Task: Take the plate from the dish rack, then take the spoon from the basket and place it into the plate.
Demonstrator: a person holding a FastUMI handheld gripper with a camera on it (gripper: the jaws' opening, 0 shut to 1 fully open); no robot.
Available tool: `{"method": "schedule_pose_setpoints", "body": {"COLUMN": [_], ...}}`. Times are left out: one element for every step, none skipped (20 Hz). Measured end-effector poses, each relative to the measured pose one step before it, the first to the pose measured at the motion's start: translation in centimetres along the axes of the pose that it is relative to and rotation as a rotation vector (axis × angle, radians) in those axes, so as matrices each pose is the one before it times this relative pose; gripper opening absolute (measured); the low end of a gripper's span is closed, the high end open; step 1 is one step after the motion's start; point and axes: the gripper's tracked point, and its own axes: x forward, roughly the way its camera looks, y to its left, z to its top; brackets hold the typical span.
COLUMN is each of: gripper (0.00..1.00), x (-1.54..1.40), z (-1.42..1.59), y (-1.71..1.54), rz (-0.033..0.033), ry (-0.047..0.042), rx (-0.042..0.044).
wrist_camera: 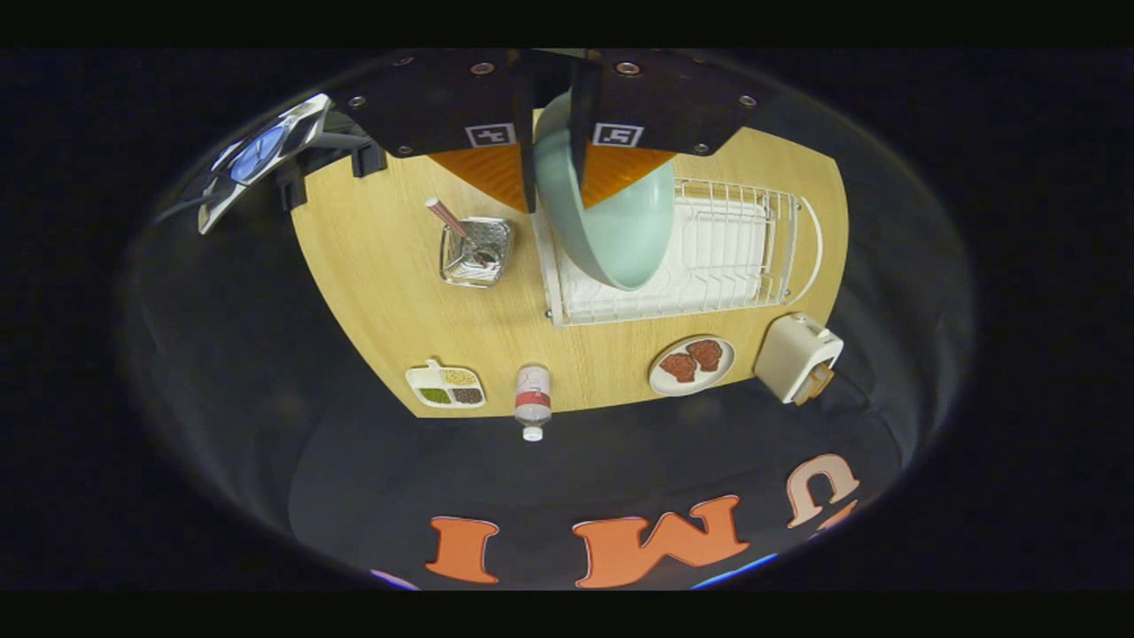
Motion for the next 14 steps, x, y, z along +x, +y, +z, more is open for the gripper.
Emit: {"method": "schedule_pose_setpoints", "body": {"gripper": [0.17, 0.17, 0.17, 0.17, 0.17, 0.17, 0.17, 0.17, 0.17, 0.17, 0.17, 0.17, 0.17, 0.17], "x": [0.176, 0.312, 0.100, 0.229, 0.160, 0.136, 0.128, 0.120, 0.138, 0.065, 0.173, 0.159, 0.340, 0.317], "z": [-0.949, -0.841, -0.817, -0.561, -0.850, -0.653, -0.744, -0.601, -0.524, -0.593, -0.879, -0.701, -0.672, -0.562], "y": [-0.360, -0.240, -0.367, -0.285, -0.371, -0.306, -0.241, -0.250, -0.078, -0.079, -0.059, -0.038, 0.057, -0.101], "rz": [0.02184, 0.02140, 0.02224, 0.02073, 0.01797, 0.01493, 0.01594, 0.01499, 0.01921, 0.01940, 0.02375, 0.01798, 0.01866, 0.01238], "ry": [0.01299, 0.01367, 0.00579, 0.00240, 0.00454, 0.00497, 0.00363, 0.00224, -0.00249, 0.00274, 0.00713, 0.01049, 0.00795, 0.00694], "rx": [0.00906, 0.01056, 0.00596, 0.00383, -0.00107, 0.00120, -0.00520, -0.00118, -0.00165, 0.00457, 0.00599, 0.01019, 0.00412, 0.00905]}}
